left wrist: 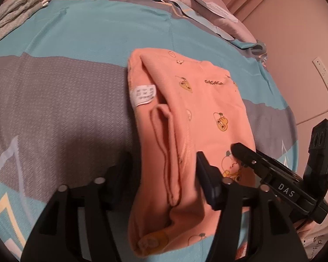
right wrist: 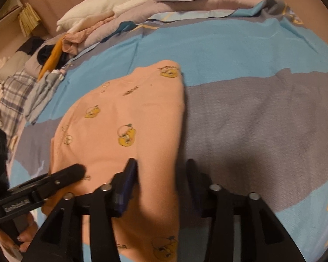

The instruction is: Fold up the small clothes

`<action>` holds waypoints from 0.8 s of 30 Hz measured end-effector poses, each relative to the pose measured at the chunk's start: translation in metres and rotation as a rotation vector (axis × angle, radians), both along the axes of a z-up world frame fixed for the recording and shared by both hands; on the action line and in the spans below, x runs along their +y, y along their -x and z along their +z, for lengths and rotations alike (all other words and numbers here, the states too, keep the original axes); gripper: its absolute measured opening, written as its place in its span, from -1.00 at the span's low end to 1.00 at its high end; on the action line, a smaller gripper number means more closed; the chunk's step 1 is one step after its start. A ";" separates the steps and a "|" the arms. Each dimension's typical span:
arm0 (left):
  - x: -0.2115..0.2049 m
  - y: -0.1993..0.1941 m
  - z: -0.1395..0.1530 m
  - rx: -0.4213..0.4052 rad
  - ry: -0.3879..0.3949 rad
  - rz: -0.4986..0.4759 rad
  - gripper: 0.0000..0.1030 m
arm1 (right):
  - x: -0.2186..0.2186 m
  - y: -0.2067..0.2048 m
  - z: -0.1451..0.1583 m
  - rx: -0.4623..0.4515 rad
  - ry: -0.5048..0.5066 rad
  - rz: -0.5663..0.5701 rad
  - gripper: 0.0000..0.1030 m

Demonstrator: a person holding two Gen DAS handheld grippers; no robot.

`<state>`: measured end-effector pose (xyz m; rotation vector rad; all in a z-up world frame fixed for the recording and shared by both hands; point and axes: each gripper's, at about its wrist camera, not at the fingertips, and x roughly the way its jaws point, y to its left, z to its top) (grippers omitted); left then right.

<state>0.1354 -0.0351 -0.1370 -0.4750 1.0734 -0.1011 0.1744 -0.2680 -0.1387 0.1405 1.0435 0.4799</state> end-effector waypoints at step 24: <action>0.003 0.073 0.105 -0.254 -0.184 0.014 1.00 | -0.021 0.050 0.087 -0.272 -0.072 -0.049 0.97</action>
